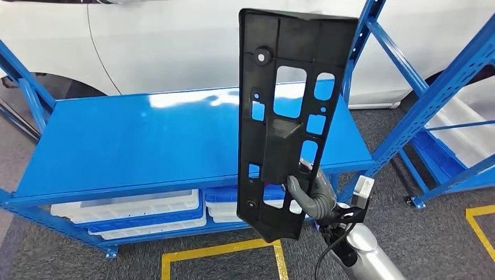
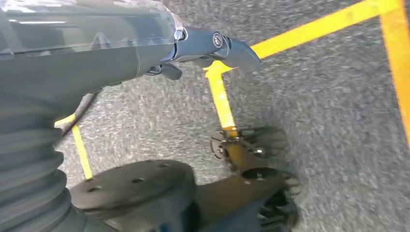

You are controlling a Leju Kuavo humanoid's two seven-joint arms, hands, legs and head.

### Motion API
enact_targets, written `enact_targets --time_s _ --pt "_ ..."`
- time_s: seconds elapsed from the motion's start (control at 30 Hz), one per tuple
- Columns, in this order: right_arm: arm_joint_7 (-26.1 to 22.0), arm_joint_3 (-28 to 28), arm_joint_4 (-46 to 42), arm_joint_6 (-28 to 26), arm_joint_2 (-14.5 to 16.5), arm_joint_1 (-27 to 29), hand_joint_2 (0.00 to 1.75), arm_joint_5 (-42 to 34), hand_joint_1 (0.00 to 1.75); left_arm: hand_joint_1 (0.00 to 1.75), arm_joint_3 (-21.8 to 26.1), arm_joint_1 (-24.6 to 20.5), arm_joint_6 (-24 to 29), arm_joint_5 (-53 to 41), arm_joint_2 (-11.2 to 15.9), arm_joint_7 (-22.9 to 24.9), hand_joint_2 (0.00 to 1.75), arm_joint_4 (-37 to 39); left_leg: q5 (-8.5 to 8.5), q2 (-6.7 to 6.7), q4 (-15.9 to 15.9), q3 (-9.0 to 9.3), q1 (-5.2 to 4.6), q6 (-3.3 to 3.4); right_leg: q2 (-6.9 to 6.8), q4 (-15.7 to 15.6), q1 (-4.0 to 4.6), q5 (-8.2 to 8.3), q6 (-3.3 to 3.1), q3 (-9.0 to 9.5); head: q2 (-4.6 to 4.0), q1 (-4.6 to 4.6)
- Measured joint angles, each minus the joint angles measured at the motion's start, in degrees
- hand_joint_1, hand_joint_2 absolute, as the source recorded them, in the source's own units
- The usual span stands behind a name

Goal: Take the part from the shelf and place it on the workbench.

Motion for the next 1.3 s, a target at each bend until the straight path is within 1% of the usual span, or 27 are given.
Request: enact_targets --time_s 0.07,0.1,0.13,0.17,0.23,0.3,0.33,0.4,0.47,0.5,0.57,0.6,0.63,0.67,0.7,0.77,0.83,0.9,0.93,0.97,1.03,1.1,1.13,1.17,1.2,1.23,1.3 --pt "-0.03 -0.24 -0.15 0.0 0.09 0.27 1.75 0.17 1.75 0.0 -0.15 0.22 0.0 -0.08 0.01 0.17 1.75 0.0 -0.05 1.38 -0.03 -0.01 -0.08 0.13 -1.63 7.45 -0.29 -3.25 0.43 -3.62 0.0 -0.01" --pt "-0.01 -0.36 -0.18 0.0 0.13 0.53 1.75 0.31 1.75 0.0 -0.2 0.33 0.0 -0.12 0.01 0.26 1.75 0.0 -0.1 2.09 -0.02 -0.01 -0.1 0.11 -1.95 9.73 -0.49 -3.73 0.64 -4.76 0.0 -0.01" --pt "0.04 -0.5 -0.26 0.0 0.14 0.8 1.75 0.51 1.75 0.0 -0.25 0.4 0.0 -0.16 0.01 0.33 1.75 0.0 -0.17 2.77 0.0 0.0 -0.08 0.04 -2.21 9.9 -0.69 -3.12 0.83 -4.85 0.0 -0.01" --pt "0.09 -0.65 -0.41 0.01 0.14 1.01 1.75 0.69 1.75 0.0 -0.31 0.41 0.0 -0.22 -0.01 0.38 1.75 0.0 -0.26 3.38 0.05 0.04 -0.05 -0.09 -2.58 7.71 -0.86 -1.56 0.99 -3.73 0.0 -0.01" --pt "0.15 -0.95 -0.97 0.08 0.14 1.19 1.75 1.05 1.75 0.0 -0.43 0.38 0.01 -0.35 -0.05 0.44 1.75 0.0 -0.56 4.46 0.28 0.2 -0.11 -0.52 -4.66 -0.44 -0.84 1.95 0.99 0.61 0.0 -0.01" --pt "0.15 -1.19 -1.65 0.19 0.14 1.36 1.75 1.3 1.75 0.0 -0.49 0.4 0.03 -0.45 -0.09 0.5 1.75 0.0 -0.92 5.32 0.54 0.37 -0.33 -1.12 -6.1 -5.5 -0.49 3.35 0.38 3.12 0.0 -0.01" --pt "0.15 -1.31 -1.92 0.22 0.14 1.52 1.75 1.39 1.75 0.0 -0.49 0.42 0.04 -0.48 -0.1 0.55 1.75 0.0 -1.01 5.74 0.53 0.48 -0.42 -1.45 -5.96 -5.83 -0.25 3.19 -0.04 3.15 0.0 -0.01" --pt "0.17 -1.55 -2.43 0.21 0.14 1.92 1.75 1.57 1.75 0.0 -0.51 0.44 0.04 -0.51 -0.13 0.67 1.75 0.0 -1.26 6.57 0.48 0.74 -0.37 -2.13 -4.74 -6.01 -0.28 3.44 -0.79 3.08 0.0 -0.01" --pt "0.21 -1.75 -2.92 0.2 0.12 2.14 1.75 1.81 1.75 0.0 -0.52 0.36 -0.01 -0.51 -0.14 0.8 1.75 0.0 -2.77 5.37 2.22 0.21 -0.15 -2.73 -3.62 -6.32 -0.45 3.74 -1.45 3.23 0.0 -0.01" --pt "0.25 -1.81 -3.1 0.19 0.09 2.19 1.75 1.93 1.75 0.0 -0.52 0.36 -0.05 -0.51 -0.14 0.9 1.75 0.0 -4.33 4.14 4.75 -0.88 -0.03 -2.91 -3.11 -6.42 -0.5 3.86 -1.75 3.29 0.0 -0.01" --pt "0.37 -1.86 -3.21 0.19 0.04 2.31 1.75 2.07 1.75 0.0 -0.52 0.57 -0.19 -0.51 -0.14 1.17 1.75 0.0 -7.85 2.13 12.11 -4.25 0.05 -2.94 -1.91 -6.4 -0.28 3.91 -2.14 3.2 0.0 -0.01" --pt "0.46 -1.87 -3.24 0.19 0.03 2.49 1.75 2.13 1.75 0.0 -0.52 0.77 -0.25 -0.51 -0.15 1.35 1.75 0.0 -8.75 1.74 15.05 -5.68 0.05 -2.86 -1.2 -6.37 -0.15 3.92 -2.28 3.17 0.0 -0.01" --pt "0.54 -1.91 -3.32 0.19 0.03 2.75 1.75 2.22 1.75 0.0 -0.52 0.98 -0.29 -0.51 -0.15 1.53 1.75 0.0 -8.56 1.52 16.15 -6.28 0.04 -2.72 -0.44 -6.32 -0.03 3.92 -2.32 3.14 0.0 -0.01" --pt "0.62 -2.0 -3.48 0.18 0.03 3.07 1.75 2.34 1.75 0.0 -0.52 1.16 -0.33 -0.54 -0.16 1.74 1.75 0.0 -7.34 1.27 15.13 -5.88 0.03 -2.49 0.34 -6.24 0.06 3.94 -2.32 3.13 0.0 -0.01" --pt "0.71 -2.14 -3.72 0.11 0.03 3.42 1.75 2.53 1.75 0.0 -0.52 1.28 -0.37 -0.59 -0.16 1.96 1.75 0.0 -5.37 0.72 12.08 -4.48 0.01 -2.17 1.08 -6.13 0.11 3.94 -2.3 3.13 0.0 -0.01" --pt "0.92 -2.5 -4.42 -0.16 0.03 3.99 1.75 3.12 1.75 0.0 -0.53 1.44 -0.45 -0.74 -0.17 2.51 1.75 0.0 -2.32 -1.81 4.79 -1.19 0.02 -1.56 2.44 -5.81 0.17 3.91 -2.09 2.95 0.0 -0.01" --pt "1.14 -2.94 -5.19 -0.75 0.03 4.58 1.75 3.9 1.75 0.0 -0.56 1.59 -0.54 -0.94 -0.18 3.12 1.75 0.0 -1.59 -3.26 1.46 0.3 -0.13 -1.3 3.61 -5.64 -0.01 3.99 -1.51 2.61 0.0 -0.01" --pt "1.23 -3.62 -6.1 -1.58 0.09 5.81 1.75 4.91 1.75 0.0 -0.64 1.69 -0.67 -1.16 -0.27 3.99 1.75 0.0 -1.3 -2.2 0.91 0.59 -0.11 -0.95 4.65 -5.88 -0.23 4.13 -0.73 2.43 0.0 -0.01" --pt "1.23 -4.03 -6.62 -1.95 0.17 6.64 1.75 5.46 1.75 0.0 -0.69 1.69 -0.73 -1.26 -0.34 4.46 1.75 0.0 -1.04 -1.6 0.49 0.77 0.01 -0.65 4.17 -5.69 -0.21 3.81 -0.42 2.28 0.0 -0.01" --pt "1.2 -4.44 -7.1 -2.29 0.25 7.35 1.75 6.0 1.75 0.0 -0.74 1.71 -0.8 -1.33 -0.43 4.86 1.75 0.0 -0.76 -0.94 0.05 0.9 0.17 -0.31 3.02 -4.61 -0.17 2.96 -0.16 1.74 0.0 0.0" --pt "1.08 -4.98 -7.74 -2.82 0.44 8.31 1.75 6.91 1.75 0.0 -0.82 1.93 -0.93 -1.37 -0.54 5.16 1.75 0.0 -0.53 0.51 -0.43 1.03 0.19 0.1 -0.29 1.13 -0.25 -0.31 0.26 -0.96 0.0 0.0" --pt "0.93 -5.29 -8.08 -3.14 0.63 9.13 1.75 7.4 1.75 0.0 -0.85 2.22 -1.03 -1.36 -0.6 4.96 1.75 0.0 -0.67 2.07 -0.41 1.02 0.11 0.17 -1.77 8.08 -0.57 -3.06 0.74 -4.29 0.0 -0.01" --pt "0.88 -5.49 -8.19 -3.17 0.72 9.63 1.75 7.49 1.75 0.0 -0.85 2.27 -1.02 -1.34 -0.62 4.68 1.75 0.0 -0.79 2.82 -0.39 1.06 0.09 0.11 -2.07 9.45 -0.75 -3.09 0.96 -4.91 0.0 -0.01" --pt "0.87 -5.7 -8.29 -3.15 0.74 10.04 1.75 7.51 1.75 0.0 -0.86 2.27 -1.0 -1.33 -0.67 4.33 1.75 0.0 -0.92 3.51 -0.35 1.13 0.1 0.02 -2.34 8.68 -0.89 -2.15 1.12 -4.46 0.0 -0.01" --pt "0.86 -5.91 -8.44 -3.13 0.75 10.32 1.75 7.53 1.75 0.0 -0.87 2.22 -0.97 -1.32 -0.74 3.99 1.75 0.0 -1.1 4.18 -0.27 1.25 0.1 -0.13 -2.95 5.62 -0.99 -0.38 1.21 -2.8 0.0 -0.01" --pt "0.8 -6.11 -8.65 -3.13 0.75 10.46 1.75 7.56 1.75 0.0 -0.89 2.17 -0.91 -1.32 -0.81 3.7 1.75 0.0 -1.31 4.79 -0.17 1.41 0.05 -0.34 -4.34 1.53 -0.99 1.37 1.2 -0.58 0.0 -0.01" --pt "0.57 -6.36 -9.16 -3.2 0.77 10.56 1.75 7.79 1.75 0.0 -0.95 2.09 -0.75 -1.35 -0.94 3.31 1.75 0.0 -1.82 5.85 0.14 1.68 -0.32 -0.93 -6.54 -4.69 -0.59 3.33 0.62 2.67 0.0 -0.01"
